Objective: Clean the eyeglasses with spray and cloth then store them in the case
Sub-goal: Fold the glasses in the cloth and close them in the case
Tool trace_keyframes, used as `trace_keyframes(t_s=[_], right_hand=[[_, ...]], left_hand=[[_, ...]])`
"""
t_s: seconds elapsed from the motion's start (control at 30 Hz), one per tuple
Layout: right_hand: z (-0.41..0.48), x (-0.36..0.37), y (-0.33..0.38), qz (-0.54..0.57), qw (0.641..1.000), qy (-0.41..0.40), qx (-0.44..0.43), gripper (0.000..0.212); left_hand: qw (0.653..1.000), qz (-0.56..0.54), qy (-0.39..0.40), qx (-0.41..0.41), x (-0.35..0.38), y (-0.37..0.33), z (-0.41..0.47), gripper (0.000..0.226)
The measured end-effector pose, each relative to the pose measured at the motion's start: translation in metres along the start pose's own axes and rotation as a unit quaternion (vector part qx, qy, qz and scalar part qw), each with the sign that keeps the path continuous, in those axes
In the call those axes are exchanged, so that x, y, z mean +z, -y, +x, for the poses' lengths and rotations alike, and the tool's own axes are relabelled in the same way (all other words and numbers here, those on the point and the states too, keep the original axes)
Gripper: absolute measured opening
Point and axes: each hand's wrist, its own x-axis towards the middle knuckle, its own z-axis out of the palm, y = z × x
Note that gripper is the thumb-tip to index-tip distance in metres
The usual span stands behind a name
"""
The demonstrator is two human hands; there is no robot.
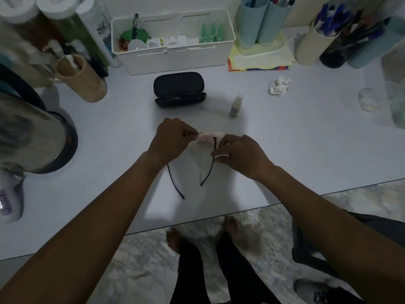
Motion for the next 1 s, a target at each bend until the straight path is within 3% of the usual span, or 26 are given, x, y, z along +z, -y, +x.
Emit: trace_keyframes(t_s=[0.23, 0.47, 0.6, 0.73, 0.87, 1.0], right_hand=[[0.024, 0.018, 0.008, -0.046, 0.995, -0.074, -0.053, 0.013], [0.036, 0.027, 0.02, 0.017, 0.993, -0.113, 0.001, 0.029], [0.039, 0.027, 0.02, 0.012, 0.994, -0.104, -0.004, 0.036], [0.041, 0.023, 0.017, -0.036, 0.996, -0.085, -0.014, 0.036], [0.044, 0.021, 0.015, -0.049, 0.996, -0.064, -0.023, 0.032], [0.047, 0.018, 0.017, -0.044, 0.997, -0.058, -0.028, 0.031]], left_hand=[[0.999, -0.042, 0.026, 0.007, -0.001, 0.005, -0.002, 0.017], [0.992, -0.106, 0.059, -0.021, -0.007, 0.015, -0.008, 0.019], [0.991, -0.126, 0.011, -0.036, -0.013, 0.027, -0.026, 0.022], [0.996, -0.024, -0.063, 0.054, -0.029, 0.053, -0.063, 0.028], [0.995, 0.043, 0.023, 0.089, -0.036, 0.064, -0.092, 0.023], [0.994, 0.056, 0.022, 0.095, -0.032, 0.058, -0.088, 0.016]])
